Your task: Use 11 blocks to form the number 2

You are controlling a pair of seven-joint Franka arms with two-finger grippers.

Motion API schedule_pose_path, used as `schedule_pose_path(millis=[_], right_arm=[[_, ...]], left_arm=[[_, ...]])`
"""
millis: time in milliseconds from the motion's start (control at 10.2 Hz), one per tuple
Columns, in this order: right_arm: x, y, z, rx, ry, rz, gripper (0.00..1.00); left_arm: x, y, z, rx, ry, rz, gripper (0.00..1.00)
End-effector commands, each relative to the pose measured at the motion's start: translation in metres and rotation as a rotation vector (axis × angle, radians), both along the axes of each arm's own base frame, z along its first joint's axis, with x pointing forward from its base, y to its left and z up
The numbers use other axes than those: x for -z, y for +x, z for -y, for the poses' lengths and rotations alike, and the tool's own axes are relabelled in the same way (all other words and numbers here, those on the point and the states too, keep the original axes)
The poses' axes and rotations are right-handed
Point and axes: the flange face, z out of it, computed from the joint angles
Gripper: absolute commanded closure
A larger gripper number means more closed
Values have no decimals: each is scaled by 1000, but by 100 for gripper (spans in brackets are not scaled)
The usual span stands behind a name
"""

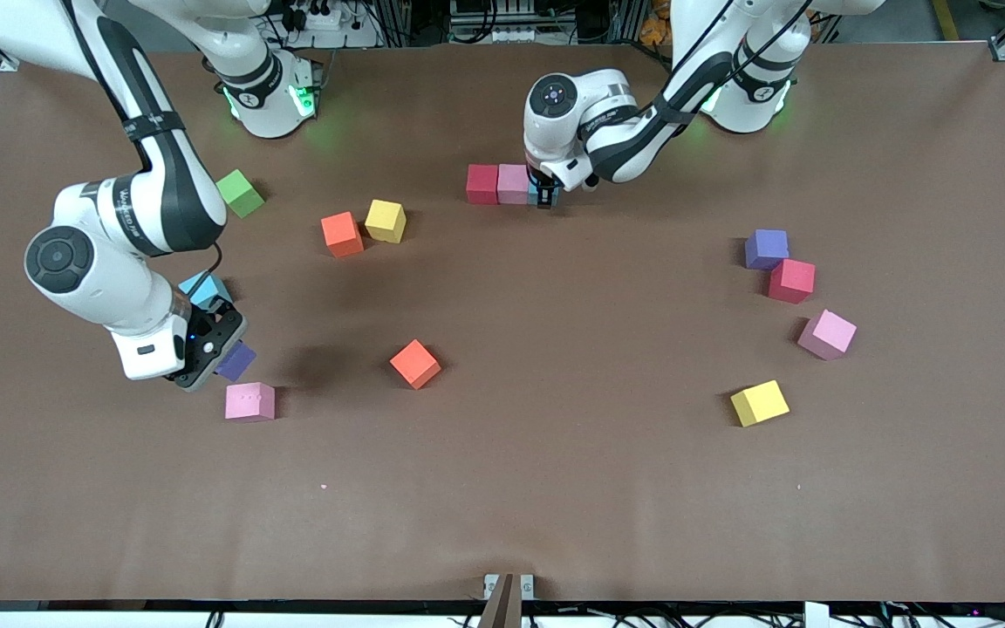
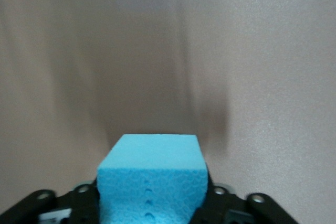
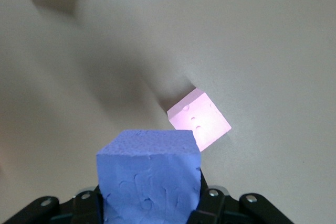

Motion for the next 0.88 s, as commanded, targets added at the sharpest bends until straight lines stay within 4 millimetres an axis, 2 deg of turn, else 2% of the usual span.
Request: schedule_pose_path(millis=[0, 98, 294, 587, 685, 783], right_arm=[[-11, -13, 7, 16, -16, -2, 65], [-13, -13, 5, 9, -15, 1, 65], [-17, -17, -11, 4, -12, -3, 65], [-19, -18, -17, 13, -9, 1, 65], [-16, -19, -17, 13, -10, -11, 65], [-18, -20, -25, 3, -7, -11, 65]], left_arm=[[0, -10, 9, -136, 34, 29, 0], [-3, -10, 8, -132, 51, 34, 0], [-10, -9, 8, -118, 66, 51, 0], [-23, -21, 13, -66, 107, 54, 0], [-27, -20, 13, -64, 111, 65, 0], [-32, -14, 16, -71, 115, 69, 0]])
